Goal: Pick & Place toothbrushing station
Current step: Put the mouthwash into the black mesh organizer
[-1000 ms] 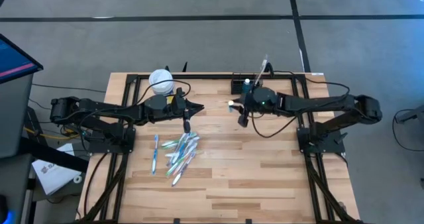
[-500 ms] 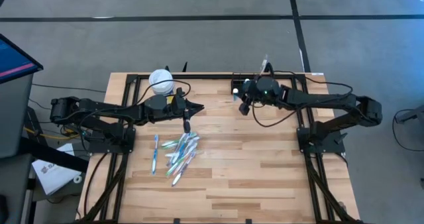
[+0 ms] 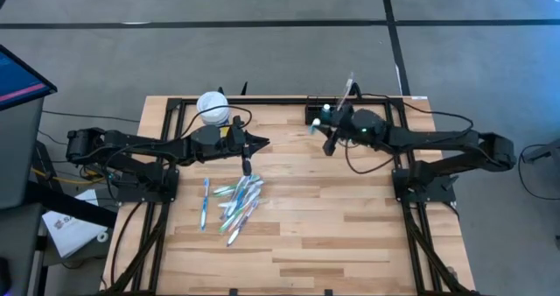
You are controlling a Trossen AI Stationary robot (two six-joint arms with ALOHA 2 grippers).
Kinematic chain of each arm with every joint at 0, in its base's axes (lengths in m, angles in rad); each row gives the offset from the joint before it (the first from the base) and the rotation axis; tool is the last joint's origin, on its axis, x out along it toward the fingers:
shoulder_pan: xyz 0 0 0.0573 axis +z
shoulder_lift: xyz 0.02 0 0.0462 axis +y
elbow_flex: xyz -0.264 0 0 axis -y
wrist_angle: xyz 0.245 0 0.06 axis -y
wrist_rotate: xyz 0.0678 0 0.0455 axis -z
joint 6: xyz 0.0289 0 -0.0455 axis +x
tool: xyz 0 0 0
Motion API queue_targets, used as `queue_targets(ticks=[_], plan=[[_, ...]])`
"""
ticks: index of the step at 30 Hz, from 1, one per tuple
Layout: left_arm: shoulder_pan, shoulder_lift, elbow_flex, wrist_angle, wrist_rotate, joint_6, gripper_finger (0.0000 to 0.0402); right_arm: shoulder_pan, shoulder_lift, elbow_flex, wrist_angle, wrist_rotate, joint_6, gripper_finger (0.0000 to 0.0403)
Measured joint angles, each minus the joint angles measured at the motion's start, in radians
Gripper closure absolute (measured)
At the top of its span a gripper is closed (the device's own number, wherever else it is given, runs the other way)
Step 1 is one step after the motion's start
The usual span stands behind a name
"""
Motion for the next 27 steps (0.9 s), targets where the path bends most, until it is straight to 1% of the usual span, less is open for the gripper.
queue_targets(ticks=[4,8,10,13,17,22,27], plan=[[0.000,0.000,0.000,0.000,0.000,0.000,0.0370,-0.016,-0.061,-0.019,0.016,0.101,0.005,0.0322],[0.001,0.000,0.000,0.000,0.000,0.000,0.0370,-0.030,-0.076,-0.030,0.032,0.217,0.024,0.0323],[0.001,0.000,0.000,0.000,0.000,0.000,0.0370,-0.042,-0.076,-0.043,0.063,0.252,0.037,0.0322],[0.001,0.000,0.000,0.000,0.000,0.000,0.0370,-0.068,-0.053,-0.068,0.115,0.279,0.073,0.0321],[0.001,0.000,0.000,0.001,0.000,0.000,0.0370,-0.104,0.000,-0.072,0.141,0.317,0.099,0.0324],[0.001,0.000,0.000,0.001,0.000,0.000,0.0370,-0.139,0.071,-0.071,0.260,0.319,0.083,0.0324],[0.001,0.000,0.000,0.001,0.000,0.000,0.0370,-0.175,0.122,-0.071,0.282,0.321,0.105,0.0324]])
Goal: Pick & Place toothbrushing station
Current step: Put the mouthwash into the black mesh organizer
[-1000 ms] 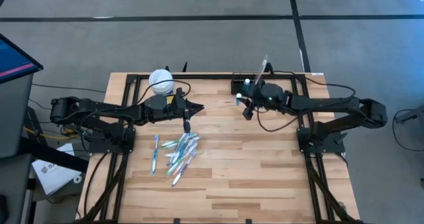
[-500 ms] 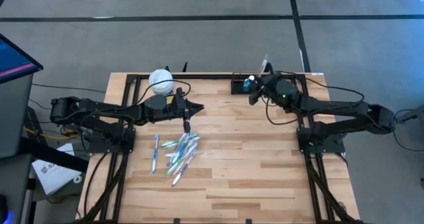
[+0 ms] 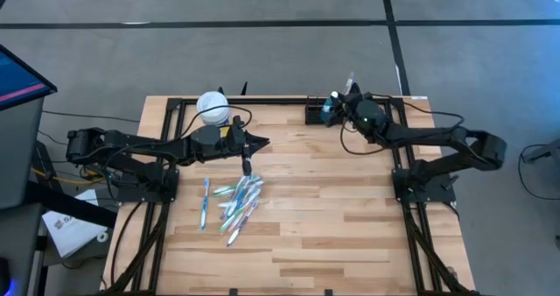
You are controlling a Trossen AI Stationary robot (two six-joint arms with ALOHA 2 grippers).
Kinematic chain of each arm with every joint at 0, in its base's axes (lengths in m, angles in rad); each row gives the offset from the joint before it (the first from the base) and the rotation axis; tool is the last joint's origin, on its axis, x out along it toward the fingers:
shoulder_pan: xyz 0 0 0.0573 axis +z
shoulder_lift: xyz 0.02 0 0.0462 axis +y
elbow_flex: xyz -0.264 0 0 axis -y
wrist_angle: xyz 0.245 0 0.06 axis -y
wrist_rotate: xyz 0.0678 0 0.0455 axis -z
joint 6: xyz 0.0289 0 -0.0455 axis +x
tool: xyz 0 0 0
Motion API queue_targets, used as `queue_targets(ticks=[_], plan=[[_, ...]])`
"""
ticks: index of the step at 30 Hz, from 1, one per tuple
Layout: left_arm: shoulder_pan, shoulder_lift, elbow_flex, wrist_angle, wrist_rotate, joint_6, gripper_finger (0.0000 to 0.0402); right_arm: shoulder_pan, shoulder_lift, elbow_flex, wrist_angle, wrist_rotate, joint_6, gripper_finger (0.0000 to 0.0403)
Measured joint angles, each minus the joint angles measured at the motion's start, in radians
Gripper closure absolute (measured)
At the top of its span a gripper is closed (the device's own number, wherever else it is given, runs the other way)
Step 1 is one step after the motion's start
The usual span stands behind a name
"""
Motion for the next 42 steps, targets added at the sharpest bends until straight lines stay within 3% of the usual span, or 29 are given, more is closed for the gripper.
queue_targets(ticks=[11,30,42], plan=[[0.000,0.000,0.000,0.000,0.000,0.000,0.0370,-0.021,0.086,0.000,0.104,0.017,0.011,0.0324],[0.000,0.000,0.000,0.000,0.000,0.000,0.0370,-0.053,0.088,0.000,0.056,0.014,0.070,0.0323],[0.000,0.000,0.000,0.000,0.000,0.000,0.0370,-0.066,0.283,0.001,0.215,0.013,0.087,0.0323]])
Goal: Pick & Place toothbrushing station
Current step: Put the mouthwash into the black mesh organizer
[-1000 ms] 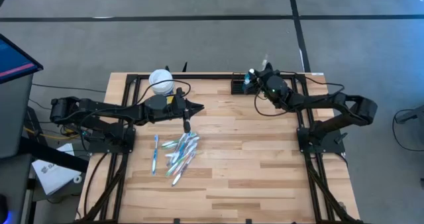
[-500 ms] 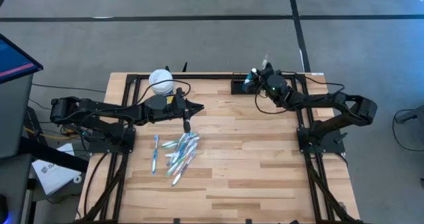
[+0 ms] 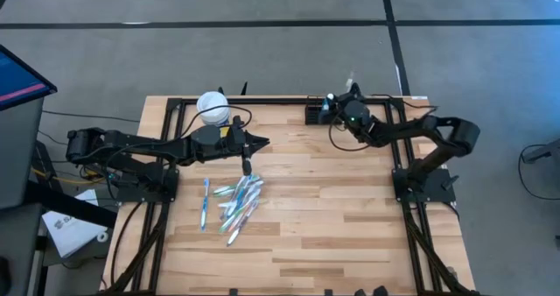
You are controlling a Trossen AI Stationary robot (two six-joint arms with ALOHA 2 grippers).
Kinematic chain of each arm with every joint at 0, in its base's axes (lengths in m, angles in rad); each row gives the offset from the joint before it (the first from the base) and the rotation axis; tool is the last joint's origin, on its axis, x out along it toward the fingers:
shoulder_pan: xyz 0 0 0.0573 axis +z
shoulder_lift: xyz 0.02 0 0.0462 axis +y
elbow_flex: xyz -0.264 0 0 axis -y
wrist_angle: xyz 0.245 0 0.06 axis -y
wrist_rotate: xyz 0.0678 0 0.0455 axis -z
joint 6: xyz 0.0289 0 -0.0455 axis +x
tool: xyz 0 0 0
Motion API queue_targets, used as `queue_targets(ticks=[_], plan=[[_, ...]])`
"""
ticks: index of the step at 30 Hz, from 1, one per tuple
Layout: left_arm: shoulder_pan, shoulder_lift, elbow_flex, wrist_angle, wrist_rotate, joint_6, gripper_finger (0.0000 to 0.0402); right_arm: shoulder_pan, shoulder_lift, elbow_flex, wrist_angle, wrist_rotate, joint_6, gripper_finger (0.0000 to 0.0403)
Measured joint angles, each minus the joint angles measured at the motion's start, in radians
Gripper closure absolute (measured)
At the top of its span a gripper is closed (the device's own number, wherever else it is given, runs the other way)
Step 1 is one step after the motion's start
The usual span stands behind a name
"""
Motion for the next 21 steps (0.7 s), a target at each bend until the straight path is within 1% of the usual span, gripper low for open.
queue_targets(ticks=[4,8,16,21], plan=[[0.000,0.000,0.000,0.000,0.000,0.000,0.0370,0.000,0.031,0.000,0.006,0.000,0.004,0.0323],[0.000,0.000,0.000,0.000,0.000,0.000,0.0370,0.000,0.034,0.000,0.006,-0.001,0.025,0.0321],[0.000,0.000,0.000,0.000,0.000,0.000,0.0370,0.000,0.032,0.000,0.003,-0.001,0.026,0.0292],[0.000,0.000,0.000,0.000,0.000,0.000,0.0370,0.000,0.032,0.000,0.002,-0.001,0.026,0.0287]])
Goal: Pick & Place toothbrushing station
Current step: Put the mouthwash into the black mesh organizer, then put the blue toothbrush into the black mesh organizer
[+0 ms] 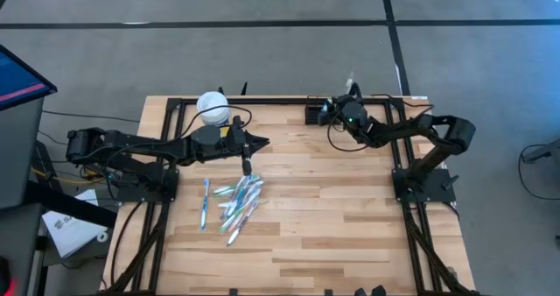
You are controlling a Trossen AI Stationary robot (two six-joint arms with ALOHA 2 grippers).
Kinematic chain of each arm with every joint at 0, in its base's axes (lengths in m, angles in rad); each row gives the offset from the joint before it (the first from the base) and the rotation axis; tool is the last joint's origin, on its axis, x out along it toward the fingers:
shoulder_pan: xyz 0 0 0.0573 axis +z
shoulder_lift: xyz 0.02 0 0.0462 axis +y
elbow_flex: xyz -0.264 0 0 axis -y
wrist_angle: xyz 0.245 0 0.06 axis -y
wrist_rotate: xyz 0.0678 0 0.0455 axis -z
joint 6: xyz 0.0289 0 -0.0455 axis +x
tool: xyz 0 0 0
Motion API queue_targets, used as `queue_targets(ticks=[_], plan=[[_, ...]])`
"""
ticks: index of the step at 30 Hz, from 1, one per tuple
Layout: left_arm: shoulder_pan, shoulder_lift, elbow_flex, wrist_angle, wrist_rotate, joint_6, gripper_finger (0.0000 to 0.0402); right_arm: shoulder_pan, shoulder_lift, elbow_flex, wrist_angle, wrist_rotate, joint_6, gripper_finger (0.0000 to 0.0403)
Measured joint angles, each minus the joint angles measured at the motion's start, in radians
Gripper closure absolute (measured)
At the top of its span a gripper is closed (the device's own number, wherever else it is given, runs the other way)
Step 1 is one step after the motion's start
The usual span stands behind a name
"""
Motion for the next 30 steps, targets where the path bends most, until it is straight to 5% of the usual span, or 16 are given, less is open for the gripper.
queue_targets(ticks=[16,30], plan=[[0.000,0.000,0.000,0.000,0.000,0.000,0.0370,0.014,-0.001,0.000,0.075,0.000,-0.018,0.0288],[-0.020,0.000,0.000,-0.055,0.030,-0.055,0.0370,0.206,-0.002,0.024,0.209,-0.007,-0.227,0.0287]])
